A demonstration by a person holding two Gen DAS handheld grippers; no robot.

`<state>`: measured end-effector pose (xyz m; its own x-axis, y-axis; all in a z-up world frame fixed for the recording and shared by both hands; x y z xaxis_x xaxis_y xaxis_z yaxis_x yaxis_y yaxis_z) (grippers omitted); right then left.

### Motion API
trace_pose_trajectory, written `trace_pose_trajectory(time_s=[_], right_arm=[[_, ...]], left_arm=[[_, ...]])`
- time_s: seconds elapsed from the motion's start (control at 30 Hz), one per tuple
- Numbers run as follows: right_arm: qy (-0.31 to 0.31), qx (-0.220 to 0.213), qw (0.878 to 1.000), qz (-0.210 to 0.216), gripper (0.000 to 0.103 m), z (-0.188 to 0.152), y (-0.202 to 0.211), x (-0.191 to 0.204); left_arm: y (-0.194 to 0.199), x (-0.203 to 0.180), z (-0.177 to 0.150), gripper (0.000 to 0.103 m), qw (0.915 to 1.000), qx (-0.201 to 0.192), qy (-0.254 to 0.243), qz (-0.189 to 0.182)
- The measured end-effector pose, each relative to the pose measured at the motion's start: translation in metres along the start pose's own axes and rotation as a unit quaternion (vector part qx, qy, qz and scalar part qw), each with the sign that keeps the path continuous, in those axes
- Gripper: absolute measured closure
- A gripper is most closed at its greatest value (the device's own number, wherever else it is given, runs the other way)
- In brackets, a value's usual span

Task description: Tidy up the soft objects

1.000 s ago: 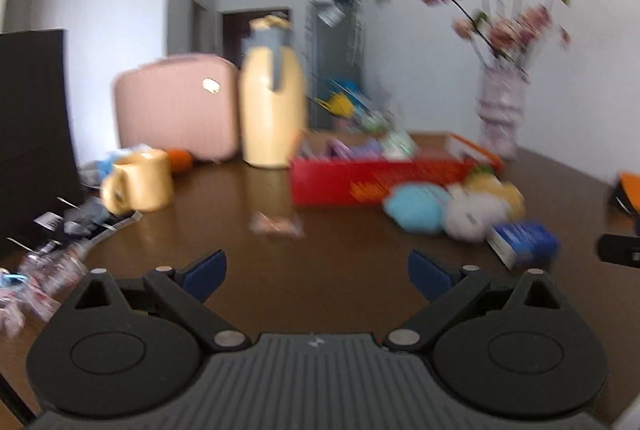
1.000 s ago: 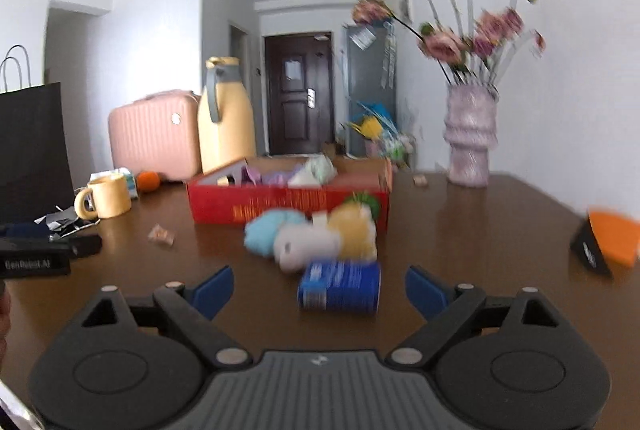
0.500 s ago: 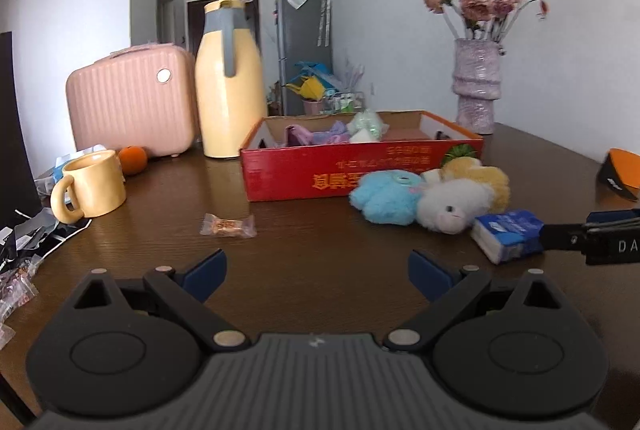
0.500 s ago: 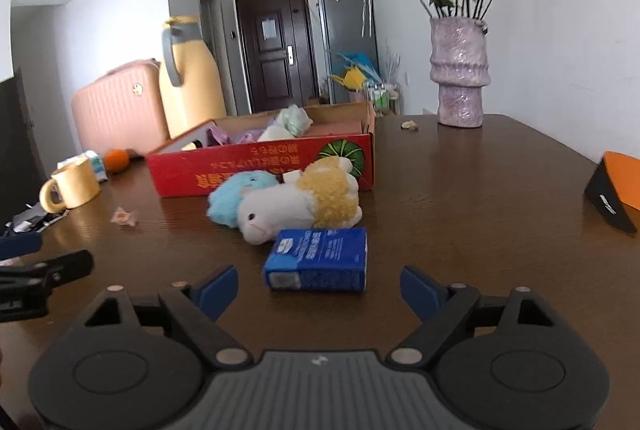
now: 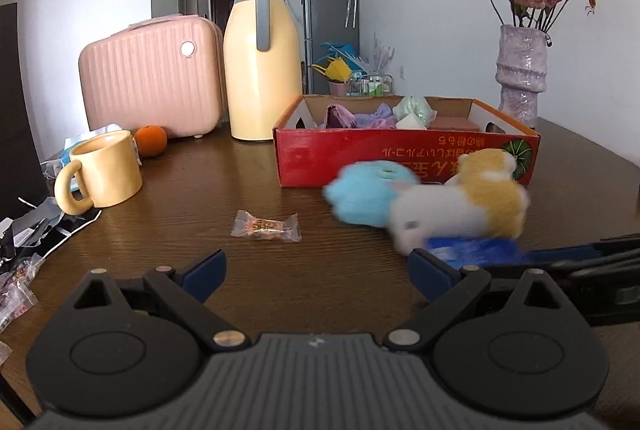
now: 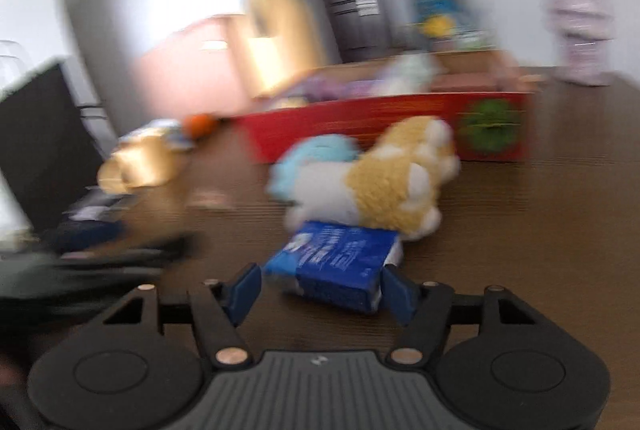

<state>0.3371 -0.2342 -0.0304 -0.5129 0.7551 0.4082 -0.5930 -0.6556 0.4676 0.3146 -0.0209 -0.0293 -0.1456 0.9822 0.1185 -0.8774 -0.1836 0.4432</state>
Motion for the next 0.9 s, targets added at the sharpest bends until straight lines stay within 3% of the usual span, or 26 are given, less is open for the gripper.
trace_pose_trajectory(time_s=[0.07,0.2,0.33,0.43,0.47,0.6,0.7,0.83,0.9], right_arm=[[0.001,-0.02,1.0,0.015,0.037,0.004,0.008,0.004],[-0.002,-0.073,0.995,-0.072,0.026,0.02,0.019,-0.009],[-0.033,-0.067,0.996,-0.05,0.02,0.039,-0.01,-0.016],[-0.07,-0.038,0.996,-0.047,0.025,0.045,-0.043,-0.021],[-0.081,-0.037,0.994,-0.064,0.038,0.045,-0.05,-0.027],[-0.115,-0.048,0.991,-0.045,0.05,0.038,-0.038,-0.043],[-0.092,-0.039,0.993,-0.058,0.052,0.031,-0.012,-0.051],[-0.029,0.02,0.999,-0.005,0.049,0.024,0.028,-0.06],[-0.005,0.016,1.0,-0.008,0.05,0.026,0.048,-0.062]], left_arm=[[-0.003,0.001,0.0,0.003,1.0,0.002,0.003,0.0],[-0.007,-0.002,-0.004,0.004,0.9998,0.011,0.003,-0.014],[-0.006,-0.018,-0.006,0.004,0.9974,0.016,-0.013,-0.069],[-0.01,-0.034,-0.006,0.012,0.9923,0.036,-0.046,-0.109],[-0.011,-0.037,-0.007,0.024,0.9913,0.041,-0.053,-0.113],[-0.01,-0.036,-0.011,0.024,0.9919,0.045,-0.066,-0.099],[-0.004,-0.02,-0.016,0.023,0.9943,0.039,-0.074,-0.066],[-0.012,0.0,-0.014,0.022,0.9964,0.045,-0.059,-0.042],[-0.008,0.003,-0.006,0.018,0.9981,0.029,-0.045,-0.031]])
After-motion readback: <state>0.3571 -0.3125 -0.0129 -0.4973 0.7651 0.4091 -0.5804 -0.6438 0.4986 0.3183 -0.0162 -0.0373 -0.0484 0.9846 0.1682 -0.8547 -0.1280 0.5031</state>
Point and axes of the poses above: each gripper's, at about its wrist camera, not at the fingertips, and y roughly against the way its jaws point, x to its left, z to its top, the point moved 1 cm from there along -y, roughly the way its jaws point, and after that the axes turned 11 degrees about z, right-handed, at the moved point
